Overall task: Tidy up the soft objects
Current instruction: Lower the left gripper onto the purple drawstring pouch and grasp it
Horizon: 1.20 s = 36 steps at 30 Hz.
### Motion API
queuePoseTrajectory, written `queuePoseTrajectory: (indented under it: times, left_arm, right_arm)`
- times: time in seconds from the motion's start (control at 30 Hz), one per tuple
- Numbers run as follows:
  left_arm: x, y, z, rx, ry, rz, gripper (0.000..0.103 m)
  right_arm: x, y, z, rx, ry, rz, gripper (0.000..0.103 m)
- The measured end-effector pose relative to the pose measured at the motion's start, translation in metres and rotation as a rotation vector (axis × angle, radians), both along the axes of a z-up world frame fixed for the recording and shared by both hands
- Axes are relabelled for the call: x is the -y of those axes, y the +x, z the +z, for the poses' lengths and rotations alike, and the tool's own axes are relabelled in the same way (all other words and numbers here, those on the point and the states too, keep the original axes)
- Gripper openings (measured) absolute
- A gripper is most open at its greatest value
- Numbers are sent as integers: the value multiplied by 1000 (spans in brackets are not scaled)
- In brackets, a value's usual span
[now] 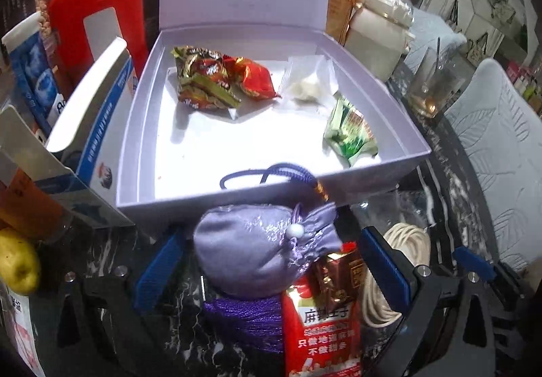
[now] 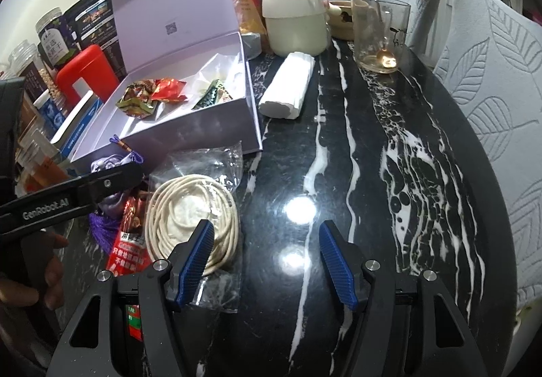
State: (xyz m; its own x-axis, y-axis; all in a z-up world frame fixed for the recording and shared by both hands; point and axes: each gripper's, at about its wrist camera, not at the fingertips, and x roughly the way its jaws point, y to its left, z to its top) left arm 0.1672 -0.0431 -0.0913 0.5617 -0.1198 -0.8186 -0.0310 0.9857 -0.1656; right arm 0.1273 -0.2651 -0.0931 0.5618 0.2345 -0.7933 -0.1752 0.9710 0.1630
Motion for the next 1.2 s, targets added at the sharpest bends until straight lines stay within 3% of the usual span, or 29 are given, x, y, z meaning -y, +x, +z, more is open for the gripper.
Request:
queuePoseTrajectory:
  times: [0.27,0.33,0.37,0.5,0.73,0.83,0.9,1.03,1.2]
  left_arm:
    - [-13,4,-12,-40,-38,46,97]
    - [-14,1,-11,-29,-31,49,86]
    - [-14,-1,-10,-16,-32,45,71]
    - [-14,-9,-8,0,-53,4,62]
    - [-18,-29,10,48,-66,-15,61]
    - [-24,-39,18,55,-95,-21,60]
    - [-28,-48,25,71,-96,-15,60]
    - [-38,-64,37,106,-81,4,60]
    - [-46,-79,44,141,-30,36,60]
  right_arm:
    - [-2,3,-5,-22,18,13,65]
    - [-4,2,-4,-19,7,16,65]
    - [-4,2,-4,-19,6,17,65]
    - [-5,0,-3,-18,7,15,65]
    - [-11,-4,2,-4,33,23,83]
    - [-17,-2,1,-3,55,42,86]
    - [-26,3,-1,-10,24,71,86]
    - [-40,5,-1,16,-22,116,99]
    - [-56,14,-12,-6,-53,159,101]
